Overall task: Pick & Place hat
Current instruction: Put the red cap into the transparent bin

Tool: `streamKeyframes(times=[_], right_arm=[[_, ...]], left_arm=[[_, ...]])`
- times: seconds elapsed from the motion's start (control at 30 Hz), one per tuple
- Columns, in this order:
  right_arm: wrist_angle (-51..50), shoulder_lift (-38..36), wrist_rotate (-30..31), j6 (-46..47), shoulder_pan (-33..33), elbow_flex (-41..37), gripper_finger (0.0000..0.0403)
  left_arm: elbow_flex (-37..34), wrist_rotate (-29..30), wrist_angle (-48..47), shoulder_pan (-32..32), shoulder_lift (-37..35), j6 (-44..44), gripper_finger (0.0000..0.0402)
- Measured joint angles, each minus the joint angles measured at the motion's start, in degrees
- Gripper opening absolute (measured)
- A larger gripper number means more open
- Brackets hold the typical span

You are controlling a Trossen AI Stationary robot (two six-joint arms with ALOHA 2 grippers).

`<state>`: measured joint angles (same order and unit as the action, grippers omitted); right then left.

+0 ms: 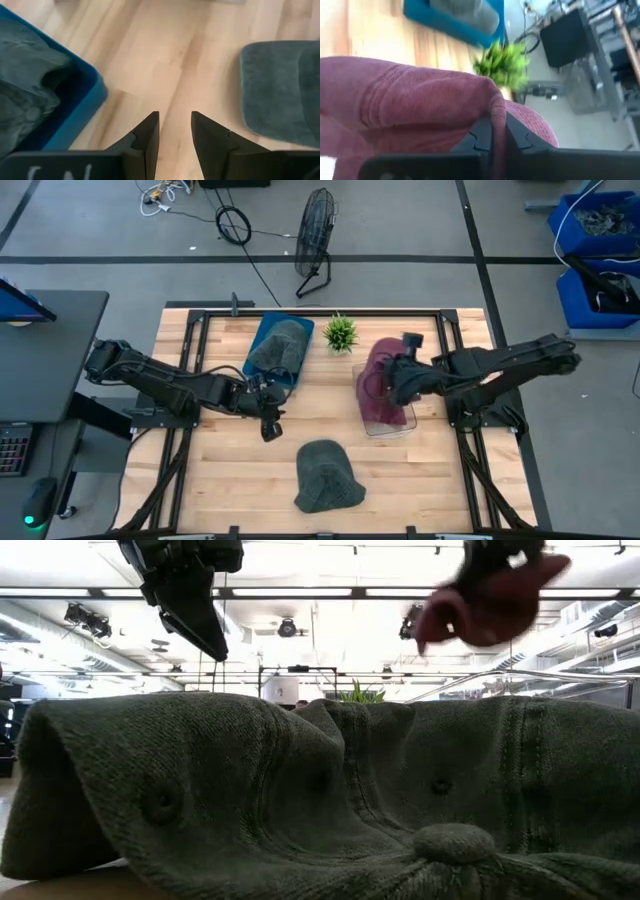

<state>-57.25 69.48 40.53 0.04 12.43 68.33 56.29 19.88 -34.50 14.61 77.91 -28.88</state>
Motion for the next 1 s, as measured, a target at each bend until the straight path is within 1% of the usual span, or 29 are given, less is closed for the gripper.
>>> streamKeyframes(times=[0.1,0.2,0.27,0.33,0.4,0.47,0.63,0.73,0.8,0.87,0.93,1.0], right_arm=[[6.56,-3.13,-0.7,1.05,-0.02,-8.64,0.0014],[15.0,-4.07,-3.99,-1.8,0.02,-17.27,0.0014],[20.26,-4.05,-4.56,-3.47,0.02,-22.52,0.0015],[26.51,-4.1,-5.68,-5.03,-0.05,-26.96,0.0015],[31.79,-4.14,-8.44,-6.75,-0.03,-29.91,0.0015],[34.51,-4.18,-10.58,-7.99,0.0,-31.08,0.0016],[33.66,-4.23,-11.08,-10.92,-0.33,-29.25,0.0017],[34.03,-4.23,-14.75,-11.05,-1.01,-27.02,0.0017],[34.41,-4.17,-19.83,-9.79,-2.04,-26.74,0.0017],[34.88,-3.53,-23.67,-6.85,-3.26,-27.61,0.0018],[35.59,-2.34,-24.58,-3.37,-4.19,-29.14,0.0018],[36.21,-0.93,-23.97,-0.64,-4.92,-31.13,0.0018]], left_arm=[[0.0,1.72,-0.02,-0.04,0.02,0.01,0.0116],[0.0,2.95,-0.04,-0.07,0.04,0.04,0.0116],[-0.02,3.08,-0.04,-0.09,0.04,0.02,0.0116],[-0.02,3.15,-0.04,-0.31,0.04,0.02,0.0116],[-0.02,3.19,-0.04,-0.61,0.04,-0.01,0.0116],[-0.03,3.18,-0.04,-1.2,0.04,0.0,0.0116],[-0.04,3.19,-0.07,-3.37,0.04,0.0,0.0116],[-0.04,3.19,-0.07,-4.69,0.04,0.01,0.0116],[-0.04,3.19,-0.09,-5.4,0.04,0.02,0.0116],[-0.04,3.19,-0.09,-5.97,0.04,0.04,0.0116],[-0.04,3.19,-0.19,-6.31,0.04,0.07,0.0116],[-0.04,3.19,-0.31,-6.53,0.04,0.21,0.0116]])
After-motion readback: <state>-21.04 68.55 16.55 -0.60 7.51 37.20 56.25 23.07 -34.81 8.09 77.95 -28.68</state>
